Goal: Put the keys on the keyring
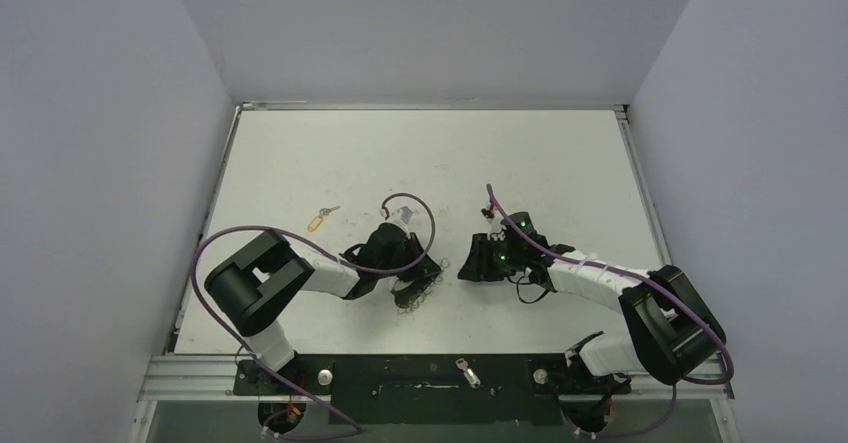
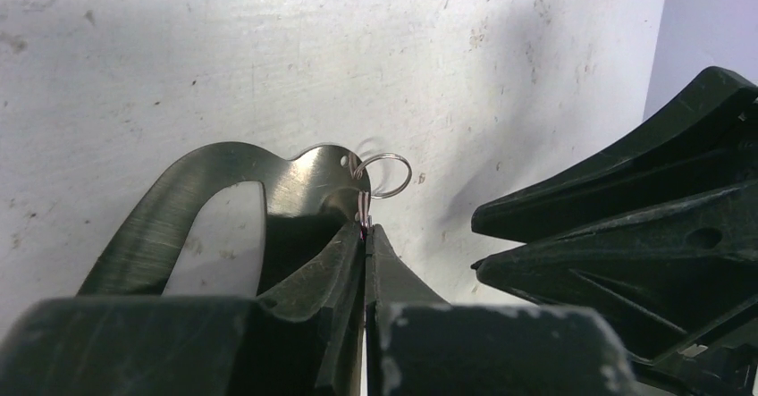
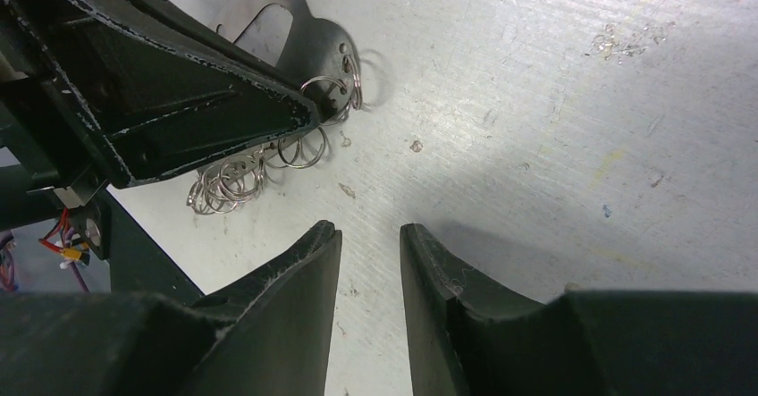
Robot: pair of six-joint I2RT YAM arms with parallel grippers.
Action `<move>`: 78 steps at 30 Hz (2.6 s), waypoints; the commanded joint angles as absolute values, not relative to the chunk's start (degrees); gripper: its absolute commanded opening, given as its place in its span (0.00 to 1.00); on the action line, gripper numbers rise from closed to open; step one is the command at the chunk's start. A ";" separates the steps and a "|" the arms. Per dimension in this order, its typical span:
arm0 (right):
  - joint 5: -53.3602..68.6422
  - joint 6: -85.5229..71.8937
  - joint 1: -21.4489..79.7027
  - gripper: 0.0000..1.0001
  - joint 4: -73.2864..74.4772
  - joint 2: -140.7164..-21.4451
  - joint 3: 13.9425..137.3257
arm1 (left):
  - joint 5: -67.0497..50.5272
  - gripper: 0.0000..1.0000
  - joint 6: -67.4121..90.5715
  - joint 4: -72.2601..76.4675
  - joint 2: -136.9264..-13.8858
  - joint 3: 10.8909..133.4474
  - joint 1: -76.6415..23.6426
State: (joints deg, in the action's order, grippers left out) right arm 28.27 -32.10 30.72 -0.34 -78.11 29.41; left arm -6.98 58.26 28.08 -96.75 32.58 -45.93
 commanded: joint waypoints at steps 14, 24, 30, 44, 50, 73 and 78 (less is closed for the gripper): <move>31.16 -21.63 30.59 0.46 -4.36 -65.71 31.15 | -9.73 0.00 32.66 5.65 -84.81 38.34 -47.80; 38.06 -11.31 30.92 0.53 -21.00 -55.11 22.92 | -11.91 0.00 17.41 -6.34 -71.32 39.10 -50.16; 44.04 -3.68 33.95 0.56 -28.39 -52.36 19.99 | -14.11 0.00 9.77 -7.52 -65.13 38.09 -52.78; 48.29 13.08 44.77 0.50 -20.84 -56.61 24.24 | -18.32 0.00 -5.12 -3.90 -55.44 33.34 -58.86; 51.42 15.95 45.67 0.34 -19.94 -57.08 24.96 | -18.02 0.00 -6.43 -3.63 -53.30 32.19 -59.37; 48.72 20.19 50.36 0.00 -11.90 -61.24 30.43 | -16.56 0.00 -8.66 -0.79 -48.76 29.85 -60.73; 44.14 15.56 50.36 0.00 -8.75 -60.01 33.13 | -12.75 0.12 -8.09 -1.90 -47.67 28.76 -60.73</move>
State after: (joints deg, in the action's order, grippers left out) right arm 47.24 18.31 49.98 -9.28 -61.49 28.88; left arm -15.59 -7.99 -3.62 -49.56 29.36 -60.42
